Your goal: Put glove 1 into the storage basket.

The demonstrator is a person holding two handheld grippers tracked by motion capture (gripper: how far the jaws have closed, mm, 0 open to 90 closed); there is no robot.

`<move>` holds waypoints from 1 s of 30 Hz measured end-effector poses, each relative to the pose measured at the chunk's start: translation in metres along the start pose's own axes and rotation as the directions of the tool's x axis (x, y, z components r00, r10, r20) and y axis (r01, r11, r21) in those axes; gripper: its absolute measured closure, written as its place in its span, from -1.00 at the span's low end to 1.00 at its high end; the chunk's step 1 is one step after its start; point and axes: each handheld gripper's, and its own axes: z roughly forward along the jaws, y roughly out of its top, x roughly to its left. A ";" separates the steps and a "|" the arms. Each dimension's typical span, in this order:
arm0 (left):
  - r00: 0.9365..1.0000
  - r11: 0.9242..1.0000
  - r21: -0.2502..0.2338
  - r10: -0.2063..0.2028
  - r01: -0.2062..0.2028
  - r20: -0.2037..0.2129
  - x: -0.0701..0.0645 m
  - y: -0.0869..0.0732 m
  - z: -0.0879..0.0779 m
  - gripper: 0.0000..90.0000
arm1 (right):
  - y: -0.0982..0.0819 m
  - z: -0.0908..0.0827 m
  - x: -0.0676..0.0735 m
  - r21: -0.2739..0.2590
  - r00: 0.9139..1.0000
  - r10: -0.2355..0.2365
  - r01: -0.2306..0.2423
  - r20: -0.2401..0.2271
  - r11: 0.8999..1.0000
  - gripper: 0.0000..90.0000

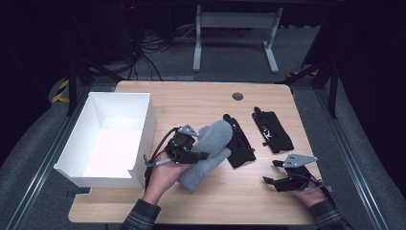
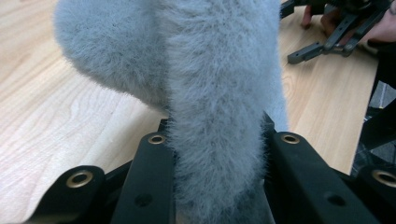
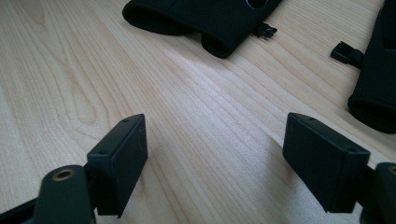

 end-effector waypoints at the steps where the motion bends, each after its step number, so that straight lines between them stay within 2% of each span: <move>1: 1.000 1.000 -0.004 0.002 -0.002 -0.003 -0.001 0.001 -0.003 0.59 | 0.000 0.000 0.000 0.000 1.000 0.000 0.000 0.000 1.000 -0.50; 9: 1.000 0.999 -0.036 -0.006 0.005 -0.018 -0.003 0.017 -0.029 0.59 | 0.000 0.000 0.000 0.000 1.000 0.000 0.000 0.000 1.000 -0.50; 18: 0.999 0.998 -0.062 0.004 -0.007 -0.049 0.001 0.034 -0.055 0.59 | 0.000 0.000 0.000 0.000 1.000 0.001 -0.001 0.002 1.000 -0.51; 25: 0.997 0.997 -0.079 -0.005 -0.001 -0.075 0.010 0.039 -0.078 0.59 | 0.001 0.001 0.000 0.013 1.000 0.012 -0.012 0.018 1.000 -0.67; 28: 0.996 0.996 -0.085 -0.017 0.009 -0.088 0.014 0.039 -0.088 0.59 | 0.001 0.003 0.000 0.028 1.000 0.014 -0.015 0.019 1.000 -0.86; 29: 0.995 0.996 -0.090 -0.022 0.013 -0.093 0.017 0.038 -0.092 0.59 | 0.001 0.003 0.000 0.028 1.000 0.014 -0.015 0.019 1.000 -0.86; 30: 0.994 0.995 -0.095 -0.030 0.020 -0.103 0.020 0.037 -0.099 0.59 | 0.001 0.004 0.001 0.046 1.000 0.005 -0.005 0.010 0.999 -0.99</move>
